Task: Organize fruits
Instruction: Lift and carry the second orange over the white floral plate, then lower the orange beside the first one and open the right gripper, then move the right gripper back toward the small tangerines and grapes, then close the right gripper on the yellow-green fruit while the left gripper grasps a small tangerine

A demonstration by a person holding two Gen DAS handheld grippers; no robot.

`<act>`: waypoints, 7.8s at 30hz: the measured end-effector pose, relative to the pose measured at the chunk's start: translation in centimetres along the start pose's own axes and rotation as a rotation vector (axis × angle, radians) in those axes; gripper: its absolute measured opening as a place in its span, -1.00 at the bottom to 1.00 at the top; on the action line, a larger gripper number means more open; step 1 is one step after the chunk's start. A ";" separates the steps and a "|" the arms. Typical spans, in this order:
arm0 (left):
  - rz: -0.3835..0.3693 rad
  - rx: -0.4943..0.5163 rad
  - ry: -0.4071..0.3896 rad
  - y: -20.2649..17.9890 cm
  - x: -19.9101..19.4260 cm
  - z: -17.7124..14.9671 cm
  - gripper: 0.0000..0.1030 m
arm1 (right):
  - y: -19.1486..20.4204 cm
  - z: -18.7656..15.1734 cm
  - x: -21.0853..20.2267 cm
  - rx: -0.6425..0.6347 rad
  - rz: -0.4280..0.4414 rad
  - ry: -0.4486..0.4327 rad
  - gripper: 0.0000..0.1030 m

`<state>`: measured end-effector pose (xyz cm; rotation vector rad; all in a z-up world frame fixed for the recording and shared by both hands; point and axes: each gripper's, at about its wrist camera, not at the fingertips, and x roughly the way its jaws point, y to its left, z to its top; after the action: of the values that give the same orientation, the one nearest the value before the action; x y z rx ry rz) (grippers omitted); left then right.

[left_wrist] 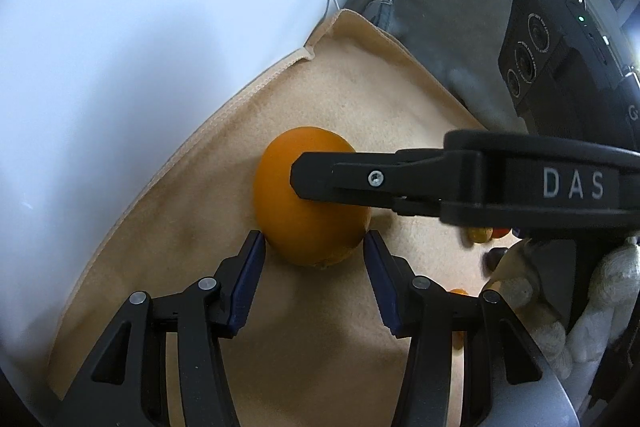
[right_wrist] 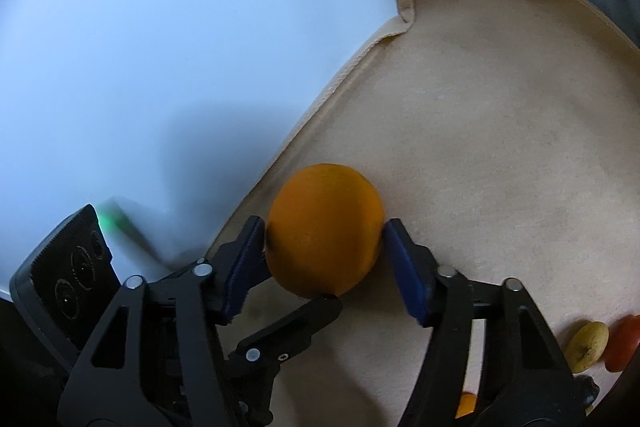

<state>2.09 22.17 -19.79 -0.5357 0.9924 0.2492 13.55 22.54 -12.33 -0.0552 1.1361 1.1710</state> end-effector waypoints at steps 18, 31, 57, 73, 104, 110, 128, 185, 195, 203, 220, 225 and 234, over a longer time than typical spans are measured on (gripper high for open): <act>-0.015 -0.020 0.024 0.9 0.6 0.5 0.07 | -0.2 -0.8 1.8 -0.009 0.012 0.013 0.29; 0.005 0.041 -0.014 -0.8 -1.3 0.2 0.06 | -0.3 -2.7 -0.9 -0.008 0.036 -0.033 0.28; -0.169 0.279 0.028 -16.1 -2.6 -3.2 0.06 | -7.2 -10.7 -16.9 0.155 -0.096 -0.254 0.28; -0.282 0.455 0.105 -26.5 -0.4 -5.4 0.06 | -13.6 -16.6 -25.2 0.319 -0.169 -0.383 0.28; -0.382 0.617 0.243 -35.9 4.5 -8.2 0.06 | -22.8 -23.5 -33.2 0.561 -0.198 -0.501 0.28; -0.388 0.645 0.209 -36.7 3.3 -8.4 0.01 | -22.9 -24.2 -35.1 0.576 -0.230 -0.556 0.28; -0.361 0.652 0.137 -34.7 -0.2 -8.1 0.01 | -19.9 -27.5 -38.2 0.536 -0.344 -0.646 0.28; -0.127 0.080 0.180 -8.7 1.3 -5.2 -0.19 | -7.8 -15.7 -18.5 -0.017 -0.417 -0.186 0.00; -0.122 -0.002 0.253 -8.5 3.2 -4.6 -0.22 | -8.4 -14.7 -16.9 -0.020 -0.412 -0.159 -0.01; -0.114 -0.020 0.285 -8.9 4.0 -4.6 -0.24 | -8.8 -13.8 -15.3 -0.034 -0.429 -0.129 -0.06; -0.104 -0.031 0.307 -9.0 5.0 -4.1 -0.58 | -9.2 -12.3 -12.6 -0.062 -0.432 -0.075 -0.24; -0.104 -0.017 0.304 -8.8 4.7 -3.9 -0.60 | -9.3 -12.1 -11.9 -0.067 -0.432 -0.059 -0.47; -0.095 0.007 0.276 -9.3 3.9 -3.9 -0.61 | -9.1 -12.8 -13.1 -0.064 -0.436 -0.092 -0.48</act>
<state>5.37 12.13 -21.83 -0.6201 1.2307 0.0872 12.51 2.20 -13.59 -0.2824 0.9451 0.8114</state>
